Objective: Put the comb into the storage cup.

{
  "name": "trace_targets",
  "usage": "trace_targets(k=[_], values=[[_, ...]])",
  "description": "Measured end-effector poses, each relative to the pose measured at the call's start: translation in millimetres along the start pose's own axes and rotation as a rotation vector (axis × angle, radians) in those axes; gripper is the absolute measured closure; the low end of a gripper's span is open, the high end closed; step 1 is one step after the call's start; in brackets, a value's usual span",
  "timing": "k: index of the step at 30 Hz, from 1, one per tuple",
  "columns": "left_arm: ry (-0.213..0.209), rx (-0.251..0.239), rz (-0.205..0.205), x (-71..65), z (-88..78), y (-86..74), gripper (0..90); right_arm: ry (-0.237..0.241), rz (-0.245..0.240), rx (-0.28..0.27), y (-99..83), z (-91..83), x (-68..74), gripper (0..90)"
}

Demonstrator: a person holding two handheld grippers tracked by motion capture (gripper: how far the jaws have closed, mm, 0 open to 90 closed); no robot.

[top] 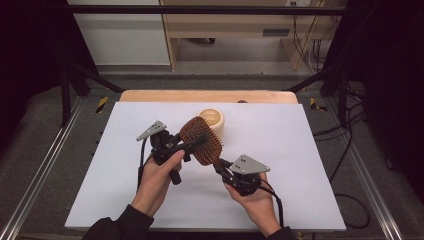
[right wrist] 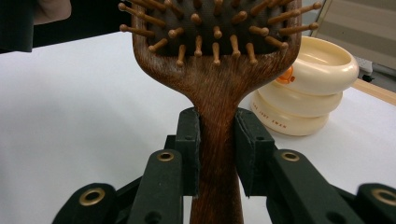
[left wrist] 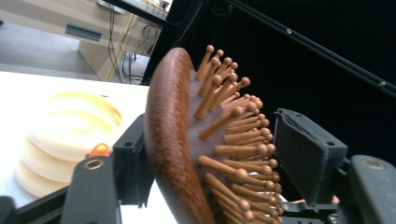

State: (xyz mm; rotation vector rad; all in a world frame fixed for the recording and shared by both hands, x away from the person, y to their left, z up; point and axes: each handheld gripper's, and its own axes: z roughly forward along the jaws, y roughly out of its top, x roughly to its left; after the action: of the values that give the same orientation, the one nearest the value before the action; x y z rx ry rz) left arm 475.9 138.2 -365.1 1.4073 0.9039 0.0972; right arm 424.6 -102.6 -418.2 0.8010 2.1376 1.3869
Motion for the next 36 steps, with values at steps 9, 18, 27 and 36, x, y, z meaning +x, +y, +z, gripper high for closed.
trace_targets(k=[9, 18, 27, 36], values=[[0.02, -0.007, -0.028, 0.9, 0.9, -0.8, 42.0, 0.005, 0.012, -0.002, -0.2, 0.8, 0.1, 72.9], [0.027, -0.002, -0.035, -3.0, 0.9, -1.0, 49.5, 0.016, 0.023, 0.006, -2.4, 3.6, 0.1, 72.8], [0.02, 0.004, -0.023, -5.7, 3.4, -1.4, 51.6, 0.027, 0.041, 0.014, -5.4, 6.7, -1.5, 72.6], [0.009, 0.014, -0.004, -8.5, 5.2, -1.2, 52.1, 0.049, 0.063, 0.023, -6.8, 8.7, -2.8, 72.2]])
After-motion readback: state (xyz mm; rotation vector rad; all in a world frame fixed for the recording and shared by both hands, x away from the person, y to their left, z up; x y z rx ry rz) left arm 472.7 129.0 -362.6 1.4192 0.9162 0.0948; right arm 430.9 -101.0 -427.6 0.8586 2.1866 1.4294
